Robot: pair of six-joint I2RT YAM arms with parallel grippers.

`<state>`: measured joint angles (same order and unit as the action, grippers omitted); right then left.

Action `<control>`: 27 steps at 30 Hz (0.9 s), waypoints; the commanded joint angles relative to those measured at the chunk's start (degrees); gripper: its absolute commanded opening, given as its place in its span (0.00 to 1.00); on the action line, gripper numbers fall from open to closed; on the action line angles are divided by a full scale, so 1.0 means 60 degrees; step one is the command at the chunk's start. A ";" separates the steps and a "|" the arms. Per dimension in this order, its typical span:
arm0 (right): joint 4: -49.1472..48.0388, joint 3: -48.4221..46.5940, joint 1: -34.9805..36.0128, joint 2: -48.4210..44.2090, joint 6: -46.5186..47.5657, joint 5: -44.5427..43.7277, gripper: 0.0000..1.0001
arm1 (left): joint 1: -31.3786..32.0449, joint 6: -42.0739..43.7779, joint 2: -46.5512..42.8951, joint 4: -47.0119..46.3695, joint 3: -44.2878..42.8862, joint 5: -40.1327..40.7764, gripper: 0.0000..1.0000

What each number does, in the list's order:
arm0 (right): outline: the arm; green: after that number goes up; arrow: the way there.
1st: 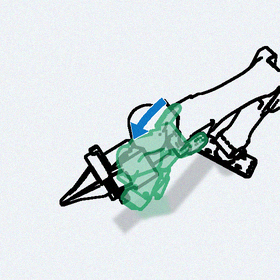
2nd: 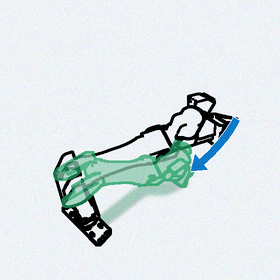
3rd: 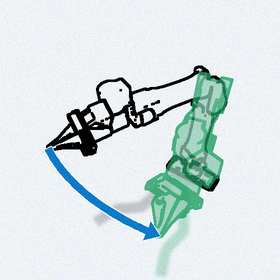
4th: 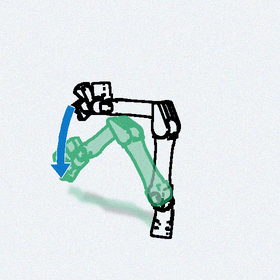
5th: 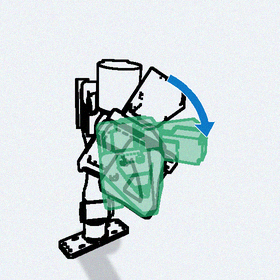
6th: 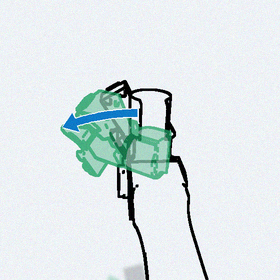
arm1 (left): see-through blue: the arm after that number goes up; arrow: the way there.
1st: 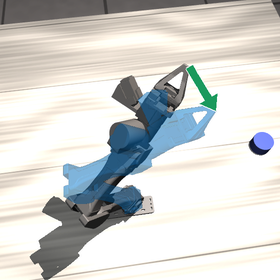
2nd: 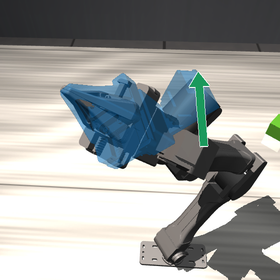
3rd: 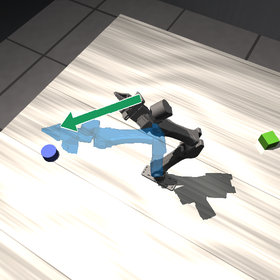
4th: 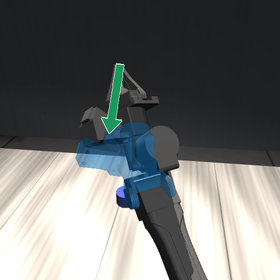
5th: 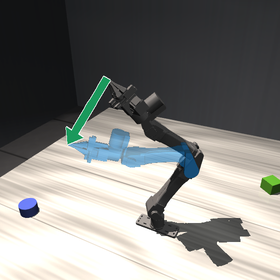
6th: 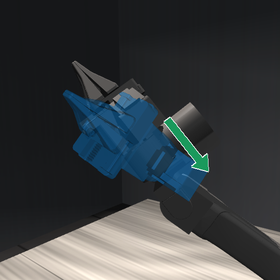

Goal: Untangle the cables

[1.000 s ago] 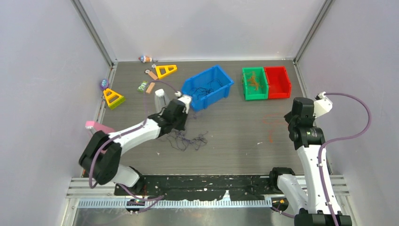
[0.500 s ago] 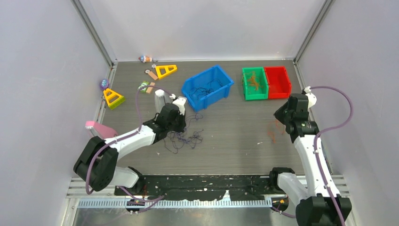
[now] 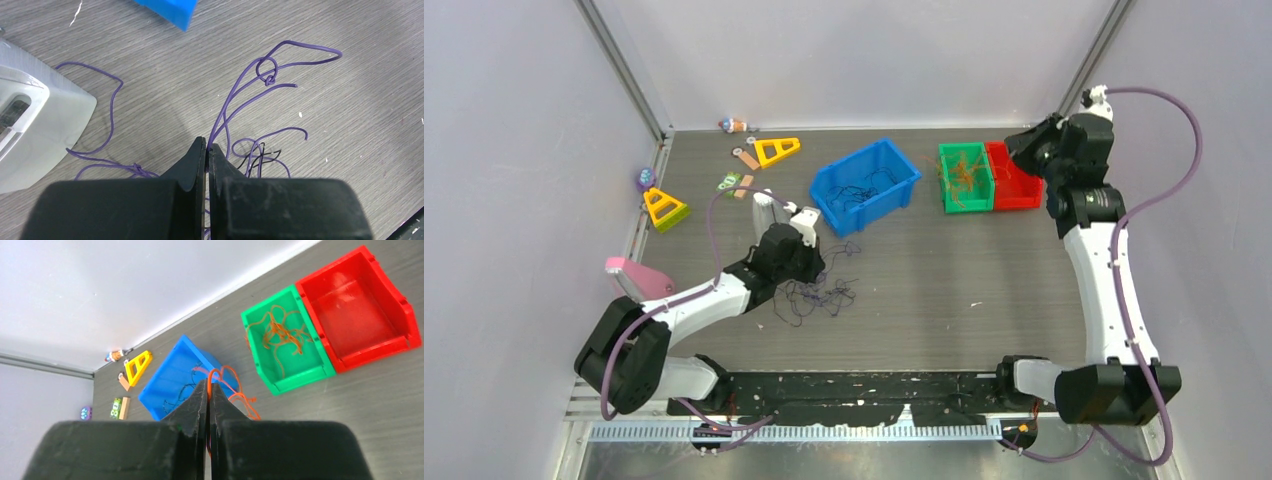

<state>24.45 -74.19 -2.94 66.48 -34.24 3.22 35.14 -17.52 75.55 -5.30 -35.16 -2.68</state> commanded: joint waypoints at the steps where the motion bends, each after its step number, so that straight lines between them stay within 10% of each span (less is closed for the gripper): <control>1: -0.0480 -0.1317 0.0103 0.0787 0.0088 0.0671 0.05 | 0.0054 0.0151 -0.0227 -0.0728 0.0039 -0.0230 0.00; 27: -0.0808 -0.4332 0.0293 0.5999 0.0397 -0.0068 0.05 | 0.0252 0.0348 -0.0109 -0.0929 0.0019 -0.0403 0.00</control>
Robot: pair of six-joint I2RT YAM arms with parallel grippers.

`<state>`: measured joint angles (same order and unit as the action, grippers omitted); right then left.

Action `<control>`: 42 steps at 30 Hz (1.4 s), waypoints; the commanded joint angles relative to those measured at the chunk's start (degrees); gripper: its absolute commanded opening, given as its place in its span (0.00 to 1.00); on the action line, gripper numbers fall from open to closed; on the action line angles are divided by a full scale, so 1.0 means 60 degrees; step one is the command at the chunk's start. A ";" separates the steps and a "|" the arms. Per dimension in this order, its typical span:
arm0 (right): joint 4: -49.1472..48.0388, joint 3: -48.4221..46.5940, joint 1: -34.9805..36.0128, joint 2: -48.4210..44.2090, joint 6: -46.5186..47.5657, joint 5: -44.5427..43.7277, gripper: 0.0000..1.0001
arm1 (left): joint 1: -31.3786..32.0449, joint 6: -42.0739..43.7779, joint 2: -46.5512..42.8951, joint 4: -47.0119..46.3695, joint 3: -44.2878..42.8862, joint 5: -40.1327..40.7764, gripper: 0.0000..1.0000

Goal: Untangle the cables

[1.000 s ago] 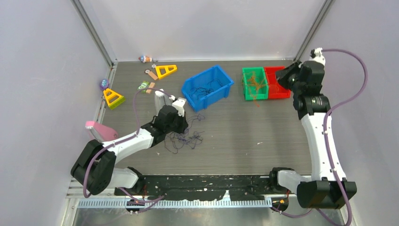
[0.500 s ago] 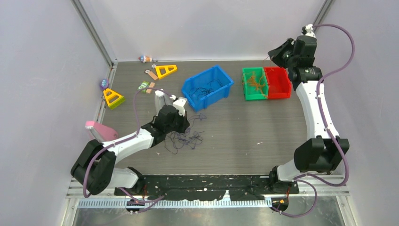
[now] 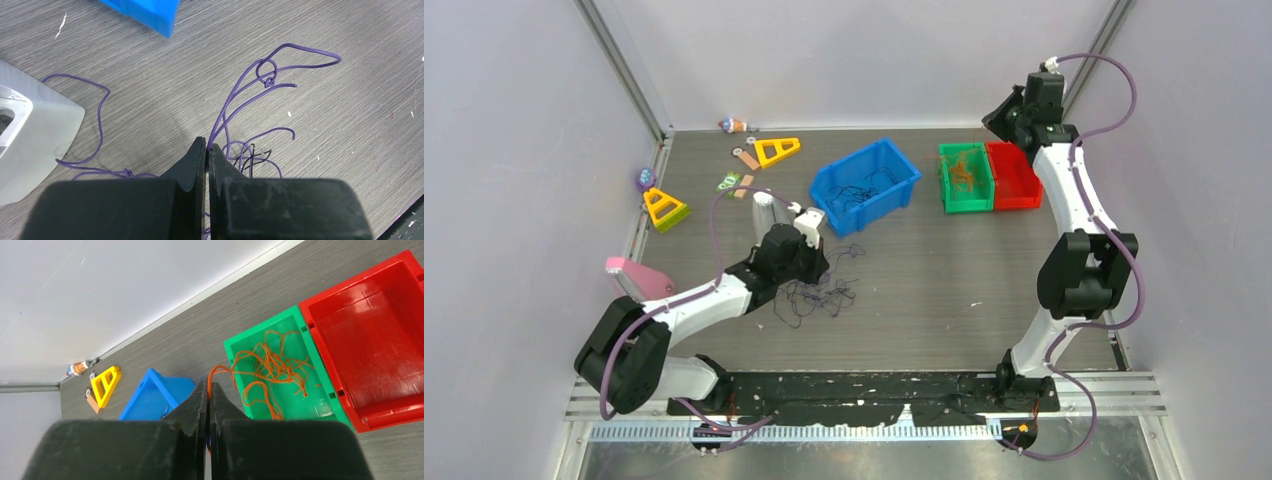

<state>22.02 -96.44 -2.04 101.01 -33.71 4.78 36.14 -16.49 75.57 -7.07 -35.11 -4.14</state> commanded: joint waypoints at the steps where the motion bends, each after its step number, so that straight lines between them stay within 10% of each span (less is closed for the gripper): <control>1: -0.0407 -0.0639 0.0169 0.0446 0.0369 -0.0408 0.06 | 0.0092 0.0191 -0.0138 -0.0658 0.0026 -0.0170 0.00; 25: 0.1227 -0.1501 0.1117 0.4266 0.1207 -0.3276 0.10 | 0.0323 0.0412 -0.0101 -0.0668 -0.0025 -0.0063 0.00; 33: 0.1162 -0.0778 0.1198 0.2951 0.1679 -0.2849 0.84 | 0.0417 0.0497 -0.0142 -0.0695 -0.0024 -0.0107 0.00; 42: 0.0340 0.2795 0.1524 -0.0742 0.2308 -0.1670 0.95 | 0.0692 0.0684 -0.0103 -0.0927 -0.0090 -0.0830 0.00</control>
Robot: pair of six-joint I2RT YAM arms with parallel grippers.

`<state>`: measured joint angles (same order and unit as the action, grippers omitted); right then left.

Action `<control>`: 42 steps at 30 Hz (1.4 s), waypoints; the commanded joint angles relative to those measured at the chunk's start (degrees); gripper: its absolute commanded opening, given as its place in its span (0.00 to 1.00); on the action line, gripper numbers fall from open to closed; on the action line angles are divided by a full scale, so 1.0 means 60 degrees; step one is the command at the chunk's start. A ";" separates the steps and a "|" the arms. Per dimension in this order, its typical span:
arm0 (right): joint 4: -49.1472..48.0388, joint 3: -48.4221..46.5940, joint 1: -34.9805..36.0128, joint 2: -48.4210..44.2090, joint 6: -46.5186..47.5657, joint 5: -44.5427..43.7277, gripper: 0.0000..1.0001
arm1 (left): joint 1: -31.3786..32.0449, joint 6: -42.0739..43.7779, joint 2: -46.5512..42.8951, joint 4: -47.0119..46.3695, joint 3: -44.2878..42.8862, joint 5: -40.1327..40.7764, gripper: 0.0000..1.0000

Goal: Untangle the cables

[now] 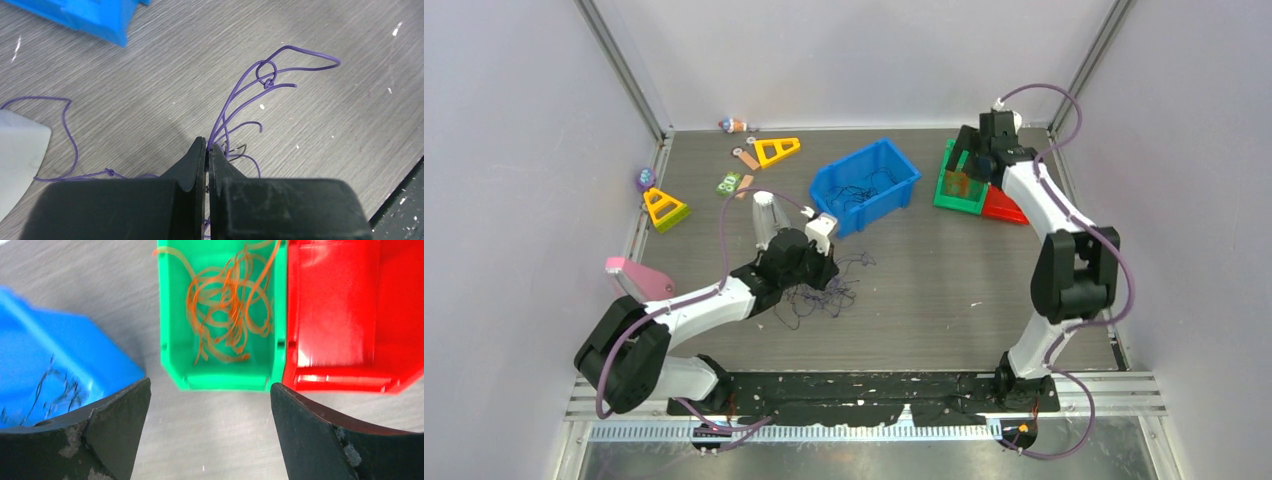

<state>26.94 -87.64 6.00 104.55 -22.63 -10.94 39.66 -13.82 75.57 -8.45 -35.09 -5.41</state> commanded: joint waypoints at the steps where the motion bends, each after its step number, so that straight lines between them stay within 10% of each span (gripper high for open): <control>1: -0.0573 0.1682 0.0318 -0.1867 0.0637 0.1130 0.95 | 0.0146 0.0250 -0.0069 -0.0765 -0.0116 -0.0819 0.00; 15: -0.4547 0.8420 0.1430 -0.7256 0.0962 0.6076 0.92 | 0.1271 -0.0014 0.0827 0.1443 -0.3176 -0.1948 0.00; 18: -0.5504 0.9481 0.1472 -0.8111 0.0684 0.6739 0.90 | 0.1271 -0.0015 0.1238 0.1832 -0.3469 -0.2179 0.19; 21: -0.5936 1.0028 0.1489 -0.9003 0.0388 0.6569 0.90 | 0.1271 -0.0003 0.1415 0.2006 -0.3464 -0.2035 0.55; 24: -0.5320 1.0152 0.1482 -0.9446 0.0385 0.5872 0.88 | 0.1263 0.0132 0.1178 0.2013 -0.3106 -0.1503 0.63; 42: -0.3084 0.8925 0.3781 -0.6731 0.0884 0.3247 0.81 | 0.1036 0.0539 0.1216 0.2320 -0.1832 0.0611 0.68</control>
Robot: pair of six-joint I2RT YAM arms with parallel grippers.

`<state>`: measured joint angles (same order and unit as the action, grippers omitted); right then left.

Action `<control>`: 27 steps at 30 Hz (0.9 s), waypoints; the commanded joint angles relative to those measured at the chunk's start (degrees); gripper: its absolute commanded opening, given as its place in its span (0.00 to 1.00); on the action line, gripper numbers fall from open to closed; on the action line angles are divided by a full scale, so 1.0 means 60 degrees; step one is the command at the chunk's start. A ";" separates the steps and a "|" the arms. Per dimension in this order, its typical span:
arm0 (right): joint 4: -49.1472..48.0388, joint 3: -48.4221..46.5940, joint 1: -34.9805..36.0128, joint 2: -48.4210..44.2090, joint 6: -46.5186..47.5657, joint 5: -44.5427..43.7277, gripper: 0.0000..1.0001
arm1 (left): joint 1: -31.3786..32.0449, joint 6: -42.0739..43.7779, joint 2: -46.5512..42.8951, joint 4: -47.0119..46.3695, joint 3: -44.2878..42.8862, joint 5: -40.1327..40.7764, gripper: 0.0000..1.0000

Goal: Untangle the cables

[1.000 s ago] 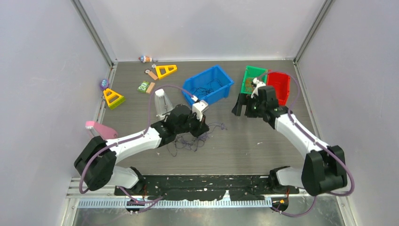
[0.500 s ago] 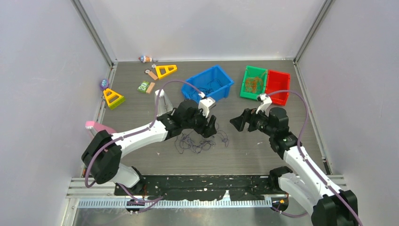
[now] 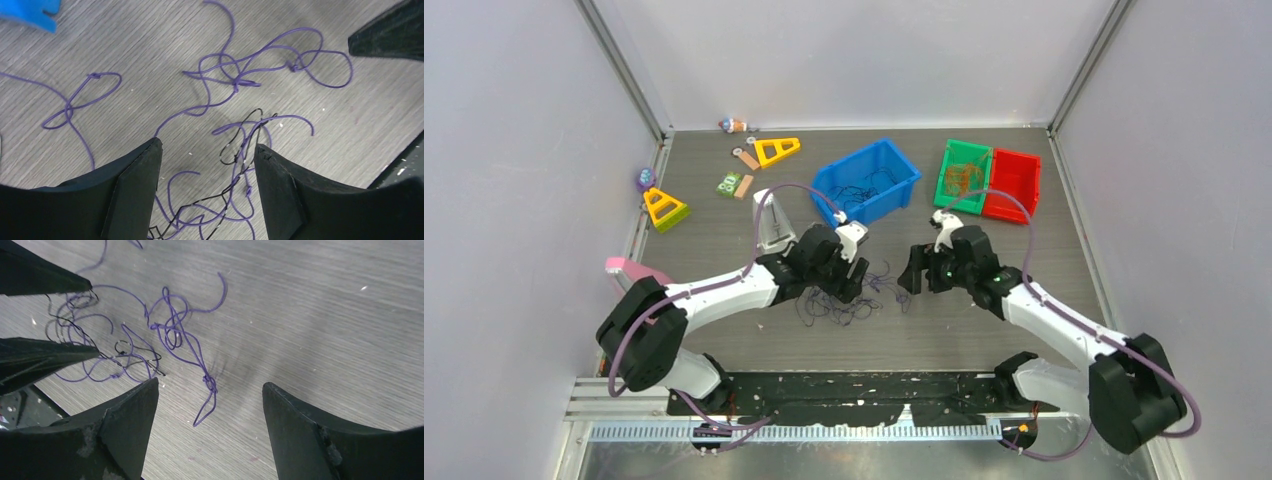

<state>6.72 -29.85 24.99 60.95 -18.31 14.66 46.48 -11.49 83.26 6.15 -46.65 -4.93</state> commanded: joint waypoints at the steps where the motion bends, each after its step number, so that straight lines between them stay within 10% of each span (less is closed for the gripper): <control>1: 0.0410 -0.0737 0.0805 0.0752 0.0121 -0.1123 0.78 | -0.0137 0.0132 0.0110 -0.0007 0.0061 0.0620 0.67; 17: -0.0071 0.0200 0.2143 0.1442 -0.1190 -0.1713 0.51 | -0.0216 0.0040 0.1690 0.1186 -0.0856 0.1565 0.49; 24: 0.0539 0.0008 0.2150 0.1277 -0.1294 -0.3074 0.11 | -0.0224 -0.0037 0.1926 0.1606 -0.1069 0.2319 0.00; 27: 0.1206 -0.0296 0.2137 0.0756 -0.1544 -0.4469 0.06 | -0.0232 -0.0137 0.1847 0.1664 -0.1039 0.2704 0.00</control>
<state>10.24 -28.53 37.74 69.52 -25.45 -0.86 45.36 -11.66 94.39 14.57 -51.22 6.76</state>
